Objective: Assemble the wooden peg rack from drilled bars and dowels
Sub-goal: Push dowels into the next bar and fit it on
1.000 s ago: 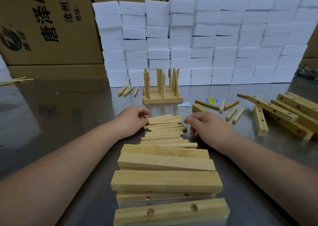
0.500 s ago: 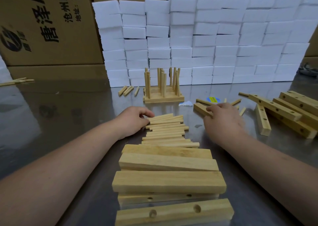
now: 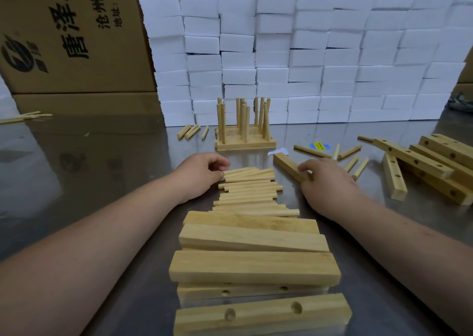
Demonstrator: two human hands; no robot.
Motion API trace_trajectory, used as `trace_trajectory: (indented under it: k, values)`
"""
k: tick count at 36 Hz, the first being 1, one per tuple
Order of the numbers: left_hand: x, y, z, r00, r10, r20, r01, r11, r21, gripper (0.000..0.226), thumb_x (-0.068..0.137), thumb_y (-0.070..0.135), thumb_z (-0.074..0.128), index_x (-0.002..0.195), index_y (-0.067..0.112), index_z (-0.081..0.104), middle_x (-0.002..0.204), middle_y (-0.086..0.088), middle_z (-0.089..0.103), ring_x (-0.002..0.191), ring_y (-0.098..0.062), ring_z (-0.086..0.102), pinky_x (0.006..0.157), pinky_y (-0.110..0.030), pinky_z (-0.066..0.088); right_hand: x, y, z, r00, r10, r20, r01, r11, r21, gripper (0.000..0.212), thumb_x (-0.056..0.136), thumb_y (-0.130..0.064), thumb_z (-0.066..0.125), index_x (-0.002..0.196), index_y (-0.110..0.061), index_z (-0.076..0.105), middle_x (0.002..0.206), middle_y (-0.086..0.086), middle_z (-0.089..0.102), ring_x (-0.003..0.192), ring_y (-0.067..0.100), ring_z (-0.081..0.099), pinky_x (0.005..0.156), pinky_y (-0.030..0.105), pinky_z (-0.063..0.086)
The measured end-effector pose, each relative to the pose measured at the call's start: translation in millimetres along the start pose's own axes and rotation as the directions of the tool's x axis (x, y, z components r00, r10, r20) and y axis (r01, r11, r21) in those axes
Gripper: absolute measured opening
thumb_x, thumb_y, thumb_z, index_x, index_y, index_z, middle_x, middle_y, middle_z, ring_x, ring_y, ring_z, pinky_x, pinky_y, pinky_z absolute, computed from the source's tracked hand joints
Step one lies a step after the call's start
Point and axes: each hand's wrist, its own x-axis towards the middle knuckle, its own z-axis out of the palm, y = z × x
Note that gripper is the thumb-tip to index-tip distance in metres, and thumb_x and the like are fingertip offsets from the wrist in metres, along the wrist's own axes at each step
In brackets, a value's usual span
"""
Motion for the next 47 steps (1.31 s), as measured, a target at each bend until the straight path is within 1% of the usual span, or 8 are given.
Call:
trace_trajectory:
  k: [7,11,18,22,26,32,39,47]
  values:
    - [1,1,0,1.0,-0.024,0.019,0.023,0.999,0.042,0.03,0.092,0.017,0.055,0.12,0.027,0.06,0.092,0.022,0.055,0.084,0.002,0.052,0.068,-0.012,0.037,-1,1,0,1.0,0.009,0.005,-0.009,0.996,-0.088,0.039,0.089,-0.019,0.046,0.128,-0.022,0.05,0.12,0.005,0.055,0.107,0.025,0.051,0.073,0.029,0.034]
    - [0,2,1,0.999,-0.028,0.037,0.024,0.996,0.084,0.025,0.093,0.024,0.053,0.115,0.029,0.063,0.088,0.021,0.058,0.076,0.0,0.055,0.059,-0.017,0.039,0,0,-1,1.0,0.013,0.002,-0.013,0.993,-0.12,0.033,0.093,-0.018,0.041,0.124,-0.019,0.052,0.119,0.007,0.054,0.106,0.026,0.051,0.073,0.03,0.034]
    - [-2,3,0,1.0,-0.017,0.002,0.017,0.998,0.064,0.019,0.095,0.028,0.049,0.106,0.033,0.064,0.089,0.011,0.063,0.078,-0.008,0.058,0.061,-0.022,0.043,-2,-3,-2,0.997,-0.031,-0.071,0.045,0.976,0.214,0.041,0.1,-0.025,0.033,0.141,-0.023,0.038,0.131,0.001,0.054,0.109,0.022,0.051,0.078,0.026,0.031]
    - [-2,3,0,0.993,0.025,-0.114,-0.021,0.999,0.033,0.018,0.097,0.029,0.045,0.101,0.036,0.061,0.072,0.005,0.058,0.057,-0.007,0.048,0.05,-0.019,0.038,-3,-2,-2,0.996,-0.042,-0.072,0.061,0.958,0.281,0.041,0.1,-0.026,0.032,0.14,-0.025,0.039,0.124,0.001,0.058,0.094,0.017,0.051,0.079,0.027,0.034]
    - [-3,3,1,0.981,0.063,-0.182,-0.064,0.998,0.001,0.019,0.097,0.027,0.043,0.103,0.034,0.059,0.086,0.01,0.062,0.068,-0.011,0.055,0.059,-0.023,0.043,-4,-2,-1,0.993,-0.075,-0.087,0.101,0.927,0.362,0.037,0.1,-0.025,0.03,0.134,-0.024,0.046,0.108,-0.002,0.065,0.085,0.017,0.056,0.078,0.028,0.041]
    - [-5,5,4,0.967,0.097,-0.235,-0.088,0.995,0.046,0.018,0.096,0.028,0.046,0.102,0.036,0.061,0.079,0.007,0.062,0.055,-0.005,0.049,0.053,-0.021,0.04,-6,-3,0,0.984,-0.136,-0.111,0.171,0.892,0.419,0.031,0.099,-0.024,0.033,0.118,-0.026,0.057,0.091,-0.005,0.064,0.069,0.011,0.054,0.07,0.031,0.046]
    - [-7,6,5,0.944,0.147,-0.296,-0.134,0.989,0.065,0.024,0.095,0.025,0.049,0.113,0.025,0.064,0.065,0.011,0.053,0.052,-0.005,0.043,0.051,-0.023,0.035,-8,-4,-1,0.981,-0.17,-0.092,0.193,0.882,0.429,0.031,0.098,-0.029,0.038,0.122,-0.026,0.058,0.091,-0.004,0.064,0.071,0.008,0.054,0.065,0.023,0.044]
    - [-8,7,5,0.937,0.194,-0.292,-0.175,0.98,0.09,0.025,0.094,0.027,0.05,0.114,0.029,0.064,0.057,0.012,0.05,0.045,0.003,0.044,0.042,-0.011,0.032,-12,-4,-5,0.979,-0.198,-0.046,0.195,0.852,0.486,0.03,0.094,-0.034,0.048,0.121,-0.035,0.059,0.084,-0.012,0.062,0.08,0.006,0.059,0.065,0.019,0.042]
